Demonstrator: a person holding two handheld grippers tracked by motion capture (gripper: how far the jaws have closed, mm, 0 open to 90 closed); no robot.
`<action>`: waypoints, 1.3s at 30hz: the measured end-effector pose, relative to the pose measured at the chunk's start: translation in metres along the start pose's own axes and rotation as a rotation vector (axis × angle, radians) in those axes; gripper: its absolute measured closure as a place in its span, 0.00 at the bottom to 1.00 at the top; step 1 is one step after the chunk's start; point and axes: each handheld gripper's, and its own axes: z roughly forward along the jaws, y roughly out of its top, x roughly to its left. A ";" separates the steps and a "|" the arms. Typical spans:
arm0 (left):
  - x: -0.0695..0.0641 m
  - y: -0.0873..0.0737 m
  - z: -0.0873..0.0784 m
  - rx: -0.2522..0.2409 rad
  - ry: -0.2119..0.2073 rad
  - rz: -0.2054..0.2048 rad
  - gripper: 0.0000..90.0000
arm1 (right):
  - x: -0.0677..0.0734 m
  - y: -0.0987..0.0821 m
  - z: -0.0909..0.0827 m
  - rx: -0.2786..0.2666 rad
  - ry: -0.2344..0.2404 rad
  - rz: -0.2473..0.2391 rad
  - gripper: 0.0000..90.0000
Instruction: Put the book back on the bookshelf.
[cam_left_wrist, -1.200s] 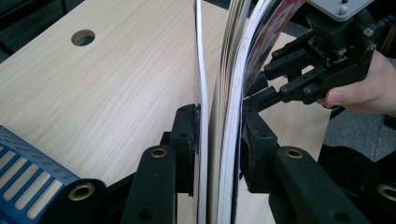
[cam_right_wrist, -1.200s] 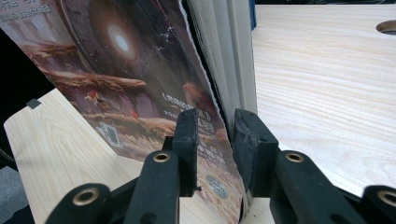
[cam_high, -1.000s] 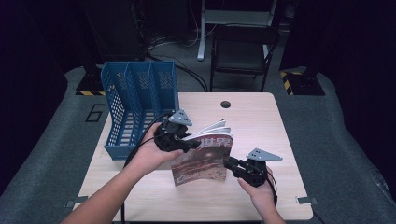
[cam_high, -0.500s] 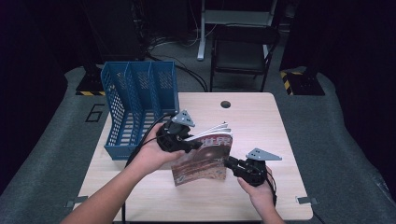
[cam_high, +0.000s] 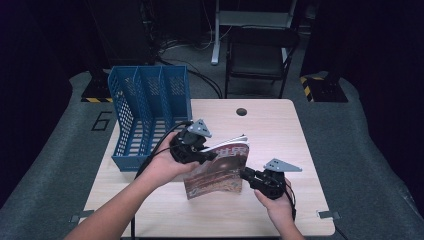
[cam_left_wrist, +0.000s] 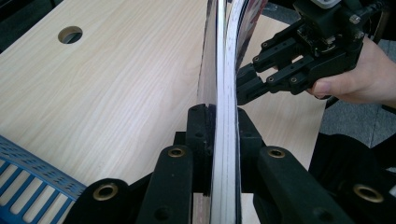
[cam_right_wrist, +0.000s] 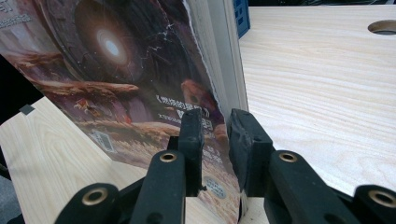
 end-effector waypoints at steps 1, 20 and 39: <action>0.000 0.000 0.000 0.000 0.000 0.000 0.90 | 0.000 0.000 0.000 0.000 0.000 0.000 0.83; 0.001 0.004 -0.001 0.039 -0.011 0.028 0.92 | -0.001 0.000 0.000 -0.003 0.005 0.010 0.82; 0.002 0.012 0.000 0.100 -0.012 0.039 0.93 | -0.001 0.000 0.000 -0.007 0.008 0.014 0.82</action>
